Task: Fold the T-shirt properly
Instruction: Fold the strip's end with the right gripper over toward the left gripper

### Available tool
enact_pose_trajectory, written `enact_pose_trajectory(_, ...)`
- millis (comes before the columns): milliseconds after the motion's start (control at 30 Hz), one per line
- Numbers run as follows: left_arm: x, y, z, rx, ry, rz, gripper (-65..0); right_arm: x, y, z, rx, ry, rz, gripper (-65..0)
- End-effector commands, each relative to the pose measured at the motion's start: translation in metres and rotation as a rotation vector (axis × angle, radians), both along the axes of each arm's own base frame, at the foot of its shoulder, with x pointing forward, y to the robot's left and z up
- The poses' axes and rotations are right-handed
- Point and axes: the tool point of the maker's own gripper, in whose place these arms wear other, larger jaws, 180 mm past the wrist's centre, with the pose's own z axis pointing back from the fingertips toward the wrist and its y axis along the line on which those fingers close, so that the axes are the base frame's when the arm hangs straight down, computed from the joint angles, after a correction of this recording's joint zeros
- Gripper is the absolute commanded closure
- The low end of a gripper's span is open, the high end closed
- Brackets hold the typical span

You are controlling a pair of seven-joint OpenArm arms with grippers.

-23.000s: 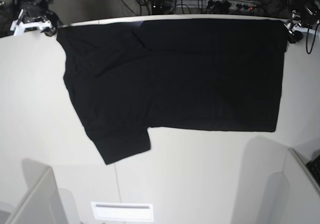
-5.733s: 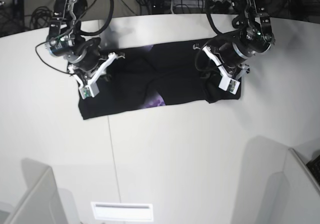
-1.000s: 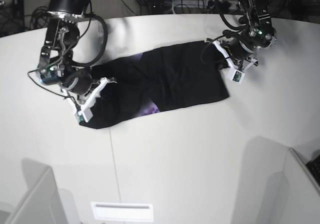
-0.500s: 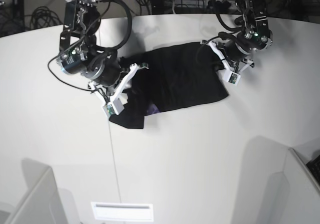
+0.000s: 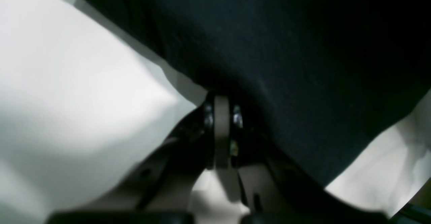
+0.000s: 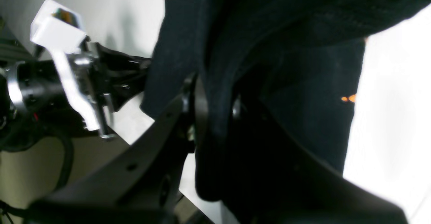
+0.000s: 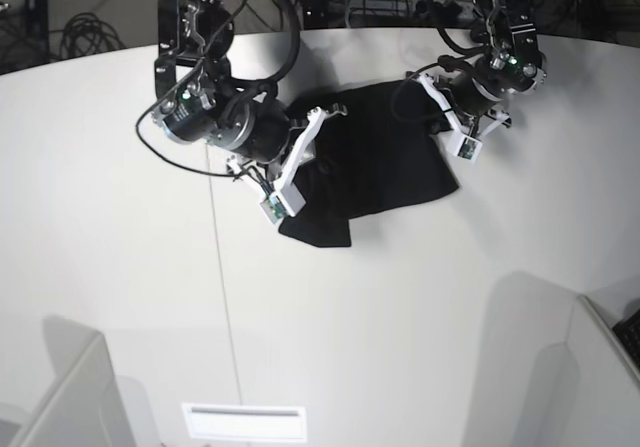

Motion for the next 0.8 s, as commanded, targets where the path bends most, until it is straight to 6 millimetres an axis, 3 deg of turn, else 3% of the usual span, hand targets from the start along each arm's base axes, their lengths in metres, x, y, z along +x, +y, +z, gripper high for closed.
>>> enact_pose_trajectory(0, 0.004, 0.002, 0.007, 0.003, -0.024, -0.002, 0.0, 0.007, 0.011, 0.018, 0.061, -0.055, 0.0, 0.0)
enact_pose_trajectory(267, 0.004, 0.002, 0.007, 0.005, -0.025, -0.002, 0.0, 0.0, 0.04, 0.024, 0.115, -0.039, 0.006, 0.0)
enact_pose_trajectory(400, 0.004, 0.002, 0.007, 0.006, -0.024, -0.003, 0.0, -0.002, 0.044, 0.004, 0.103, 0.013, 0.013, 0.0)
enact_pose_trajectory(767, -0.001, 0.002, 0.004, 0.006, -0.011, -0.003, 0.0, 0.006, 0.049, -0.019, 0.09, 0.062, 0.009, 0.0)
